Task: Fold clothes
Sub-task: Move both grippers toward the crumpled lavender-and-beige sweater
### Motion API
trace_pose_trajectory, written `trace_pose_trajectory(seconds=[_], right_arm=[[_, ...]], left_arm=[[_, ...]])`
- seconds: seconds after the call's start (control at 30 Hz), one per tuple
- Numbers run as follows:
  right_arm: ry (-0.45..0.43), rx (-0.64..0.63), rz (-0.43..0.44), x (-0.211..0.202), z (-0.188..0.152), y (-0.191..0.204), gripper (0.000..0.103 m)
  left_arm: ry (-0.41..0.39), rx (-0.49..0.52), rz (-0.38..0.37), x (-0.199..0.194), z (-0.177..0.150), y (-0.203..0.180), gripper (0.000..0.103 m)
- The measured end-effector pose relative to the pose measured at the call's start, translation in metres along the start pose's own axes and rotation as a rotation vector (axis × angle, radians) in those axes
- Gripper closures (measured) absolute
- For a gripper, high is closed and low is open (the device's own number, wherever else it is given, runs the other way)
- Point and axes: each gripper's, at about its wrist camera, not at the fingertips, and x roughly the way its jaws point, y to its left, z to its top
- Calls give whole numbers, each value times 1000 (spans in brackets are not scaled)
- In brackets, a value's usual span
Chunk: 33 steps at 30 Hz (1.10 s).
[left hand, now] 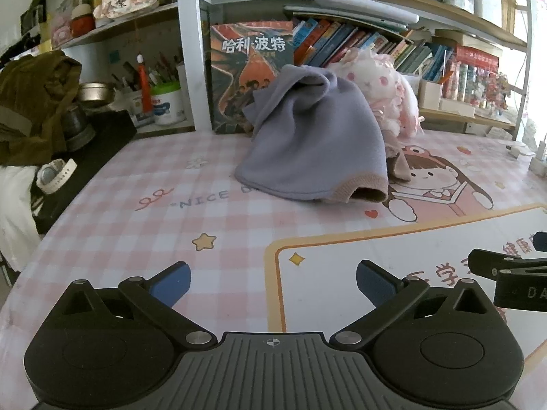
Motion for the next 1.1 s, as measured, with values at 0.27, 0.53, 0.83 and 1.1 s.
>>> trace_pose_trajectory(seconds=[0.27,0.53,0.83,1.1], right_arm=[[5,1,-1,-1,-2,0,0],[1,5,4,-3,-4,-1,0],[0,-1,10,-5,-5,1,0],[3,1,9,-4,-5,2,0]], left_arm=[[8,-2,4,-1,-1,-5,0],[22,1,8,-2,-1,-1,0],[33,-1,13,-3,-1,1,0],[37,-9,17,-2,-1,4,0]])
